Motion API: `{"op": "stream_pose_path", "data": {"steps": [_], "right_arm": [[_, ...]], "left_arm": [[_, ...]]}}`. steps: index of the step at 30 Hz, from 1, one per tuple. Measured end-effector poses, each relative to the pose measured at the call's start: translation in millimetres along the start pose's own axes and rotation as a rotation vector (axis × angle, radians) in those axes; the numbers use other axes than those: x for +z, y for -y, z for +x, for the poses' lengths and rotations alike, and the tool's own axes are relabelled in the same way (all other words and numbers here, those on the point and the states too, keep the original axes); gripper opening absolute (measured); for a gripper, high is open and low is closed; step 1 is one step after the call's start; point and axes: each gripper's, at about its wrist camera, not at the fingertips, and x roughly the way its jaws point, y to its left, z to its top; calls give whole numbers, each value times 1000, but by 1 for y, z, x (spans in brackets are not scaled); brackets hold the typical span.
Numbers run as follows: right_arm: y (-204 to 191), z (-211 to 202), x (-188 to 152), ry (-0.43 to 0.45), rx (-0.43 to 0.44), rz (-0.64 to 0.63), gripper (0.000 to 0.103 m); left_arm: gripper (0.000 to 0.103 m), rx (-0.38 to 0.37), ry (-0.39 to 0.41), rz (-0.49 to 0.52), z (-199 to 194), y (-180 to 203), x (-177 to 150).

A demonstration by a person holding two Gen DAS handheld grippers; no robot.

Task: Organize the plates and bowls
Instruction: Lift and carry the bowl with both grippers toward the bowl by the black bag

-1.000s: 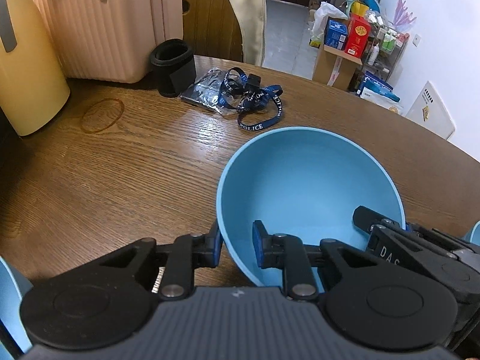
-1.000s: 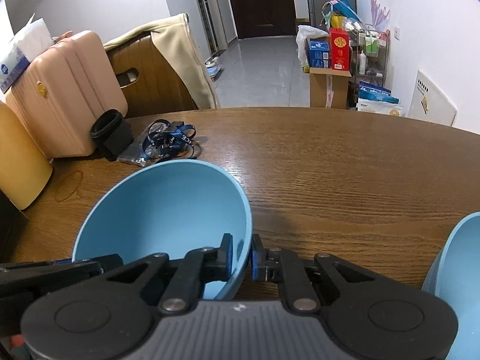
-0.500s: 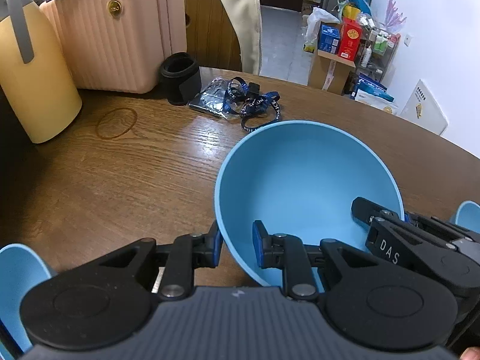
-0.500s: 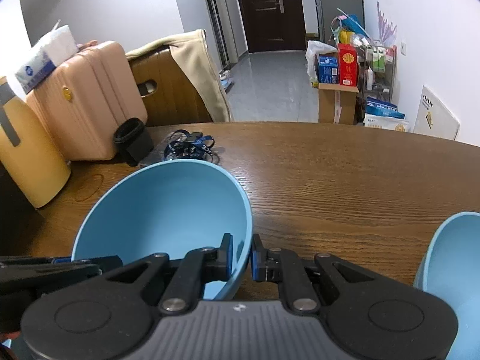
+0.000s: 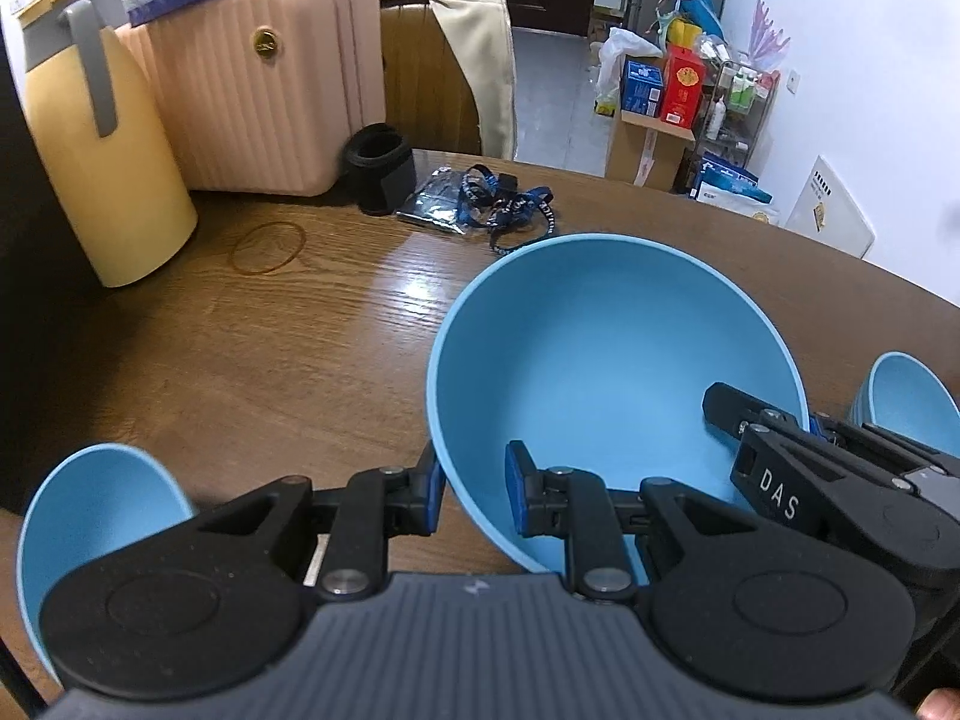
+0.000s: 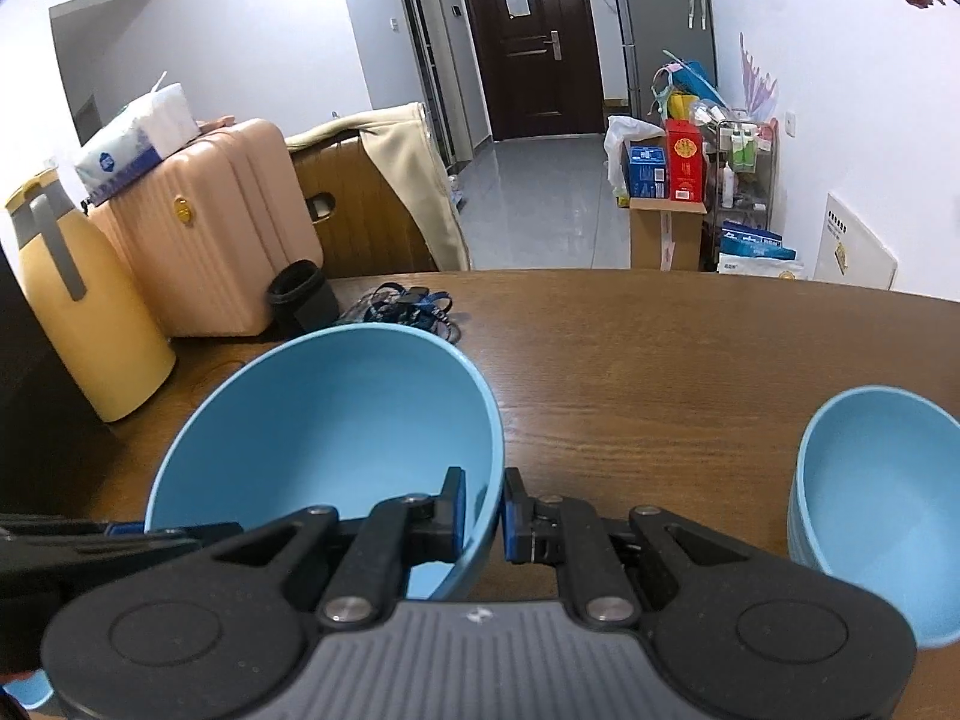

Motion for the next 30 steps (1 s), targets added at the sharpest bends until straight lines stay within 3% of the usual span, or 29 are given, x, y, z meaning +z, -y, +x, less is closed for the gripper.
{"op": "stream_pose_path", "data": {"steps": [30], "right_arm": [[-117, -108, -33, 54, 10, -82, 12]], "left_arm": [[22, -9, 95, -79, -114, -99, -46]]}}
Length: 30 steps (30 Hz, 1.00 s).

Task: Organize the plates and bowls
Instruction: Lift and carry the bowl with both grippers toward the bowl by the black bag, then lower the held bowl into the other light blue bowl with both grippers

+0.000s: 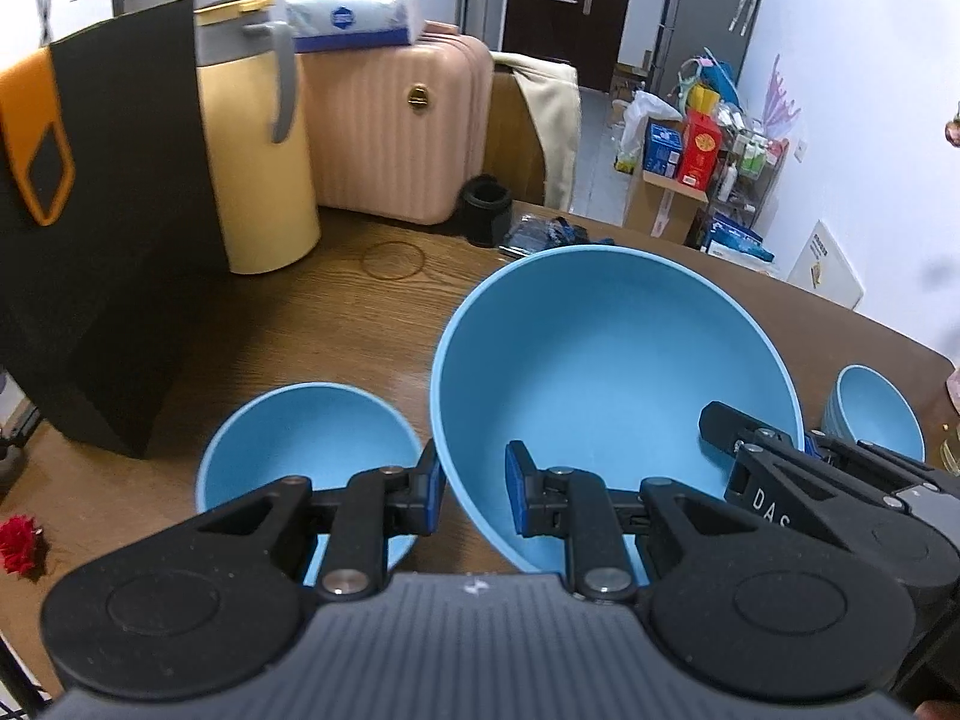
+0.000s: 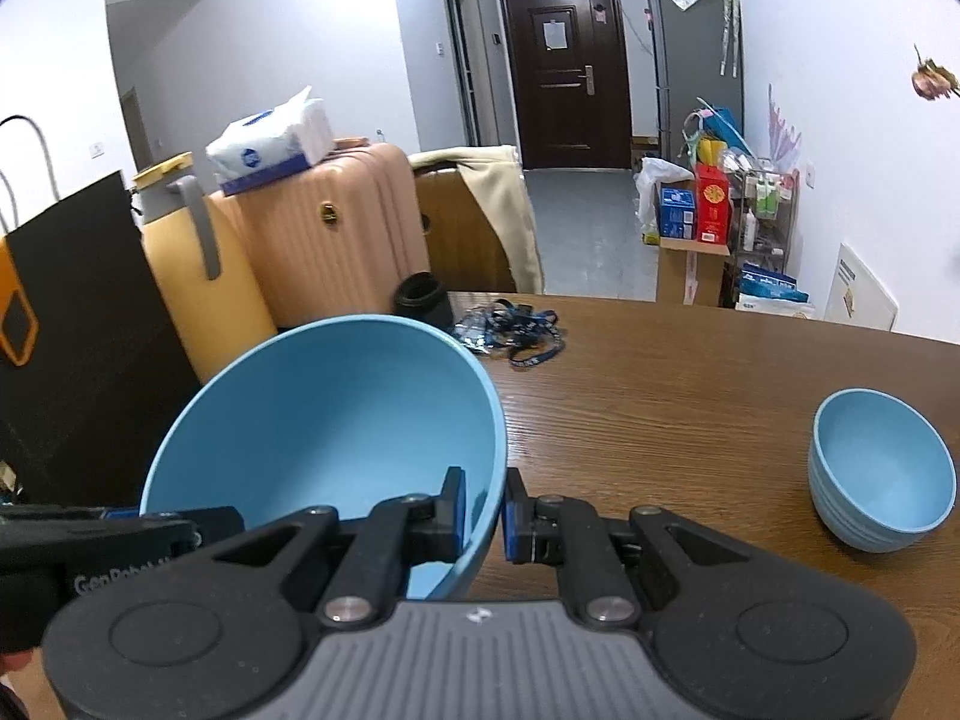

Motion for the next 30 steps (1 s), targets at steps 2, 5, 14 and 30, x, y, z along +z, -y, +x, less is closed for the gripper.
{"op": "stream_pose_path", "data": {"steps": [2, 5, 14, 30], "right_arm": [[-10, -3, -1, -1, 2, -6, 12], [-27, -9, -3, -2, 9, -20, 12], [-71, -11, -10, -10, 26, -56, 11], [-122, 22, -16, -60, 28, -99, 11]], "left_arm": [[22, 4, 4, -12, -6, -11, -1], [22, 10, 17, -28, -15, -25, -4], [22, 20, 32, -75, -26, -67, -7], [22, 14, 10, -135, -3, -125, -10]]}}
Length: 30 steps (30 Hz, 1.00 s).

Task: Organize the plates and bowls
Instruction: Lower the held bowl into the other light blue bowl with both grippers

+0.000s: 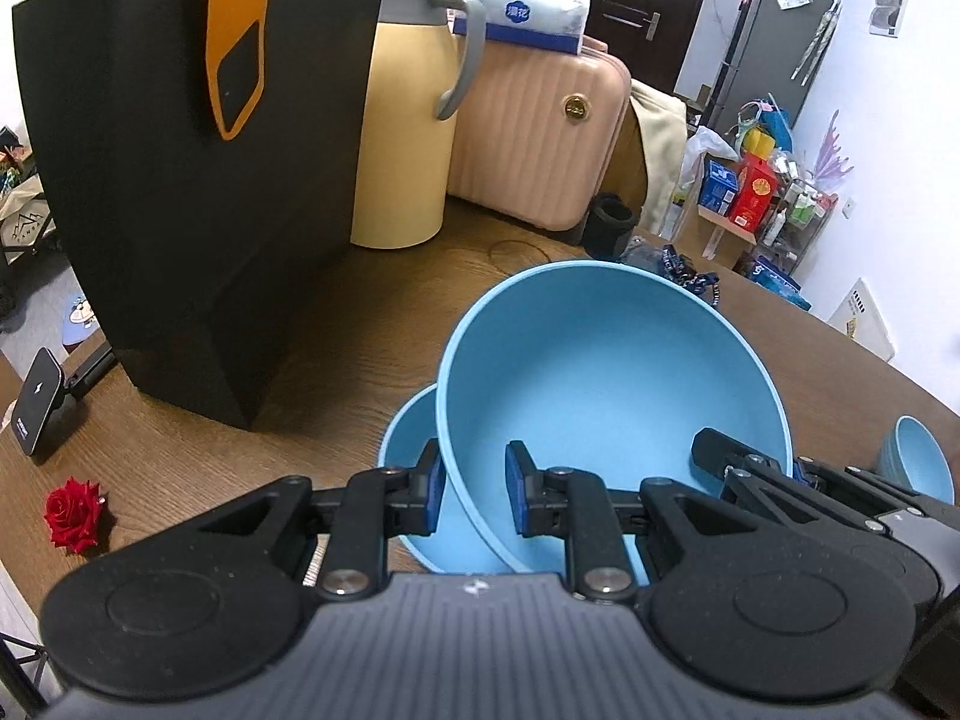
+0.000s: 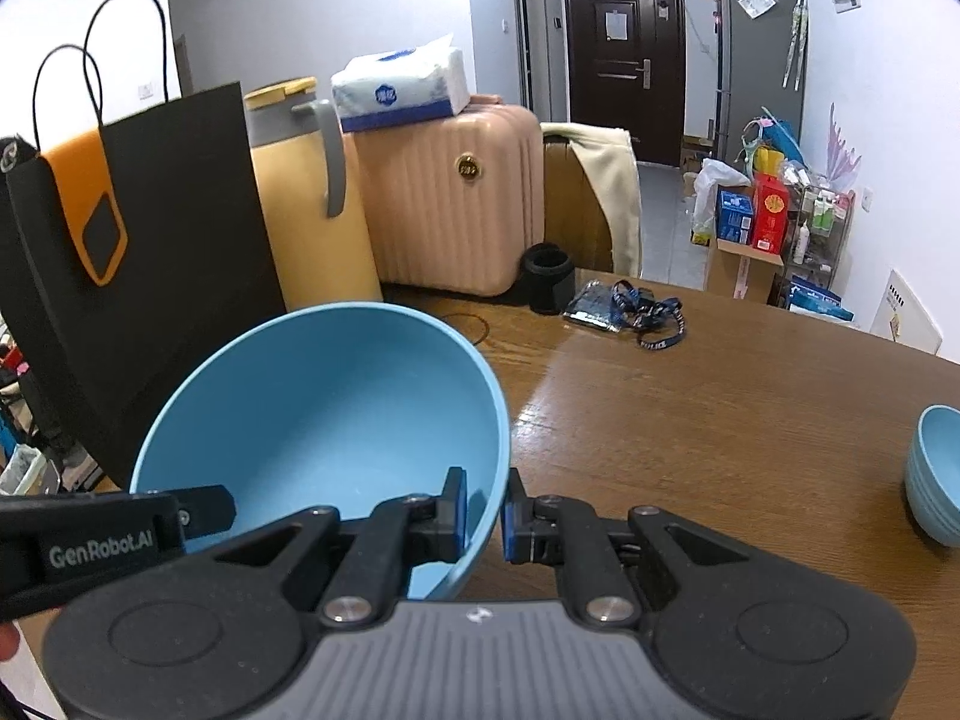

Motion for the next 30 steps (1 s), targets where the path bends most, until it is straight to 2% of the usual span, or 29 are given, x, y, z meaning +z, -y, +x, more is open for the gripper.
{"op": "stream_pose_path", "data": {"steps": [16, 25, 30], "right_arm": [[-26, 53, -12, -77, -45, -54, 11], [-38, 63, -21, -57, -106, -133, 11], [-38, 66, -25, -50, -110, -157, 11]], "left_arm": [[22, 18, -41, -6, 44, -21, -7], [21, 19, -55, 23, 60, -23, -15], [21, 16, -57, 36, 63, -25, -19]]}}
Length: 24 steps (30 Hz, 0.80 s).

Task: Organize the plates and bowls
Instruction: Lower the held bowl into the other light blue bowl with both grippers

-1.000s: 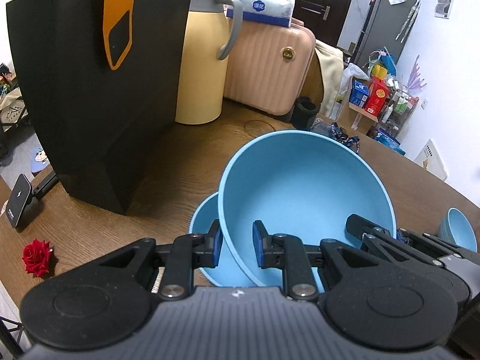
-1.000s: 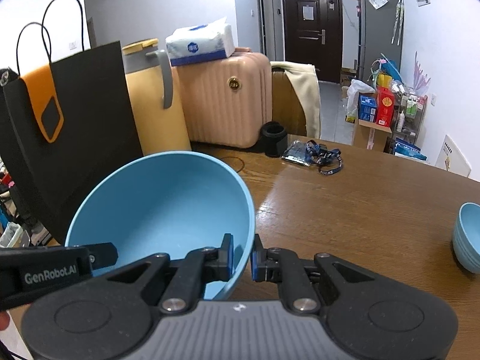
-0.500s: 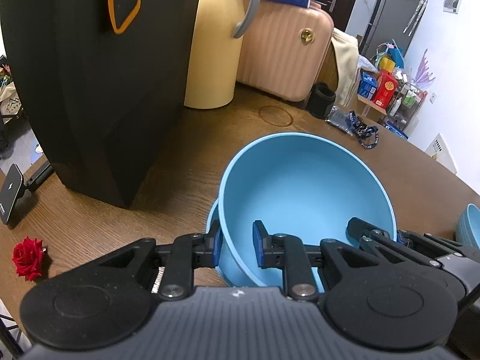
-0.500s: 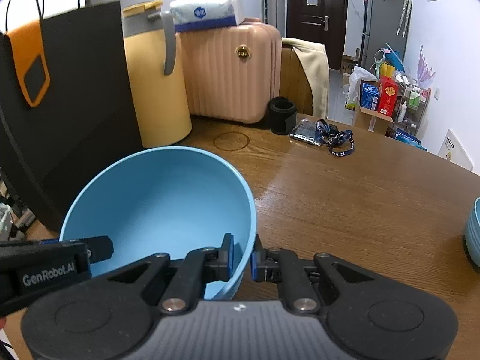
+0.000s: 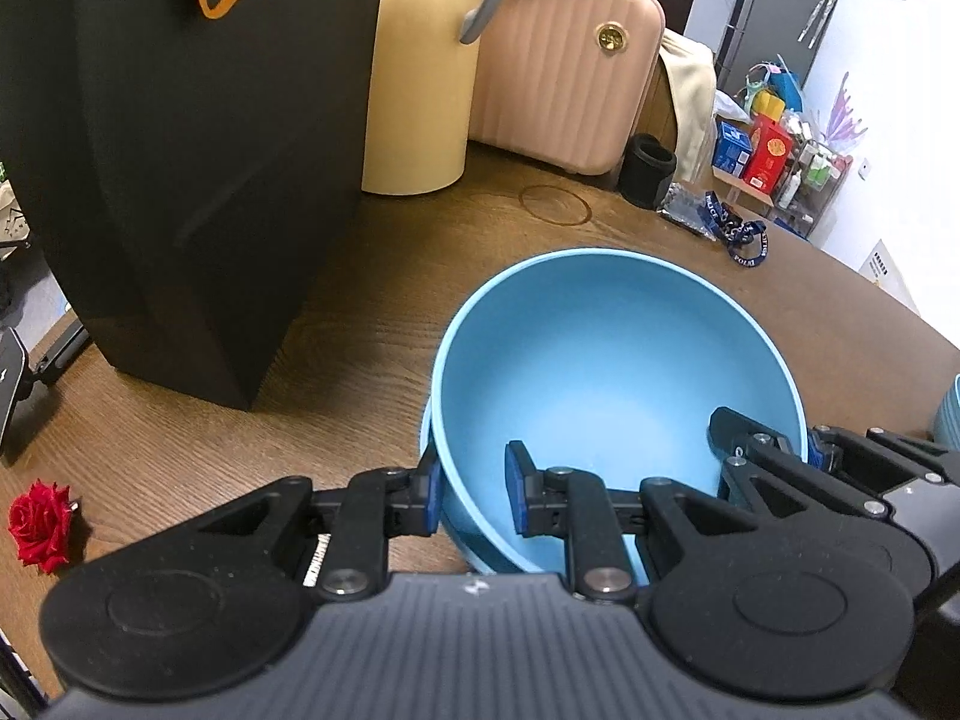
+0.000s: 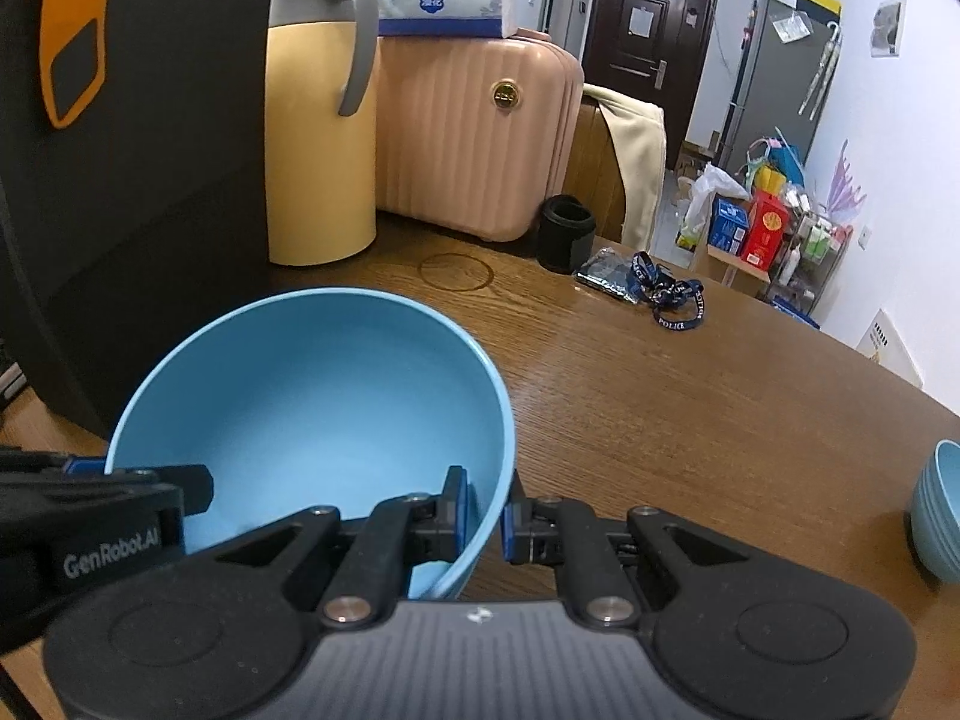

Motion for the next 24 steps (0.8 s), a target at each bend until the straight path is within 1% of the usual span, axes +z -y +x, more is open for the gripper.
{"op": "stream_pose_path", "data": {"steps": [7, 13, 19, 24], "right_arm": [[0, 7, -3, -6, -1, -1, 11], [2, 13, -6, -18, 16, 6, 11], [4, 15, -9, -9, 26, 8, 12], [4, 15, -10, -9, 30, 9, 12]], "left_arm": [[20, 3, 11, 8, 4, -1, -2], [20, 11, 19, 16, 5, 0, -5], [20, 12, 40, 22, 4, 1, -7], [21, -3, 48, 21, 3, -2, -9]]}}
